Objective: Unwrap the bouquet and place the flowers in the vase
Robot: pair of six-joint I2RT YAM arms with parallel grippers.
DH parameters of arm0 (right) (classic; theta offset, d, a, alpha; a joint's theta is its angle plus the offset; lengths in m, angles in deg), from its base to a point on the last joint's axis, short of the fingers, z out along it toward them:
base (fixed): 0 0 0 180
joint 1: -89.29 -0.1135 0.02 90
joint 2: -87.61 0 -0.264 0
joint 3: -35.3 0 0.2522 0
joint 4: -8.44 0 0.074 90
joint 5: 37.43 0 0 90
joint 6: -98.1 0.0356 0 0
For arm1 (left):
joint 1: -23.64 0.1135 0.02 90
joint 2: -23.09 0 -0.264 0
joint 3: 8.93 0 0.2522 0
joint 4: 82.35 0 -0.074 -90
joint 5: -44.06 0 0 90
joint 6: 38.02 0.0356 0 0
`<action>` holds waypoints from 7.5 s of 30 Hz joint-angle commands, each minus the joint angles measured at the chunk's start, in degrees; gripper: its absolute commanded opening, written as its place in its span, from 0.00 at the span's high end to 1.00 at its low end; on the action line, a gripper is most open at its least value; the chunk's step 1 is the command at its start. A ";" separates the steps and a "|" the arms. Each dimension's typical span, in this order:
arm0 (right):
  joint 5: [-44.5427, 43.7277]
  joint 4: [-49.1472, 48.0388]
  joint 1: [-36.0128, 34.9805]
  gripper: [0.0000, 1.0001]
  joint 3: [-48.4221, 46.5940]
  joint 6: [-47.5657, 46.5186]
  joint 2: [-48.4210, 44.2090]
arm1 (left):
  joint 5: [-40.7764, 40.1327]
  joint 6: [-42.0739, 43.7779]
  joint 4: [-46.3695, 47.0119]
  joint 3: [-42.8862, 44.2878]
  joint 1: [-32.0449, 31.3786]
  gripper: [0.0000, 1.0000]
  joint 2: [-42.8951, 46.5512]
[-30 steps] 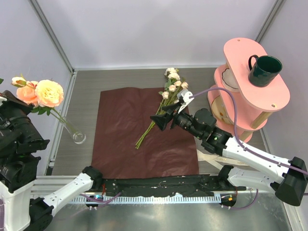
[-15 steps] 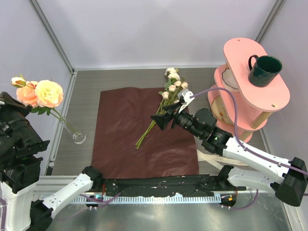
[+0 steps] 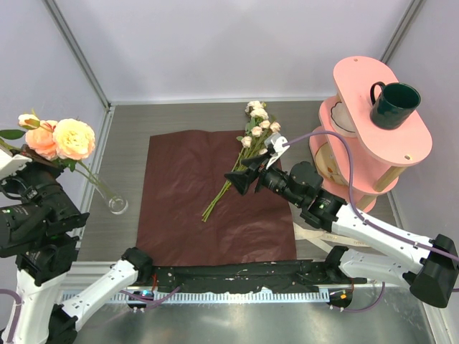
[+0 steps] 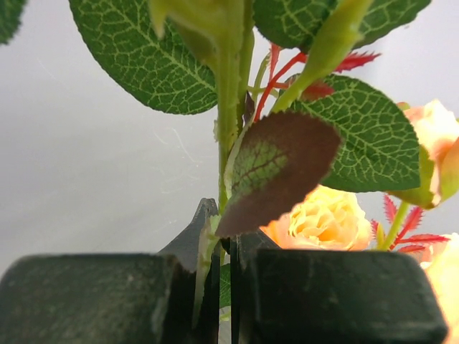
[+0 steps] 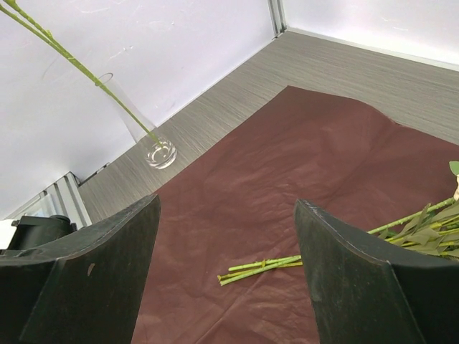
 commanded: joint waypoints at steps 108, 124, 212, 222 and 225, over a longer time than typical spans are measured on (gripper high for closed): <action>-6.73 19.52 14.49 0.65 -27.06 28.02 44.58 | 95.61 -46.04 -38.43 -9.09 -0.05 0.25 -6.14; -25.09 32.79 12.91 0.66 -42.80 33.73 60.33 | 95.17 -47.63 -38.69 -13.93 -0.05 0.25 -3.50; 35.17 -11.47 17.82 0.34 -8.68 19.12 14.37 | 83.92 -64.35 -7.56 -8.05 -0.76 1.00 -23.71; 20.78 9.15 17.74 0.29 -10.63 11.94 11.90 | 90.40 -47.46 -27.34 16.81 -2.51 1.00 -34.15; 21.22 8.54 17.74 0.29 -10.19 12.47 12.16 | 93.06 -45.08 -31.04 24.38 -2.60 1.00 -35.84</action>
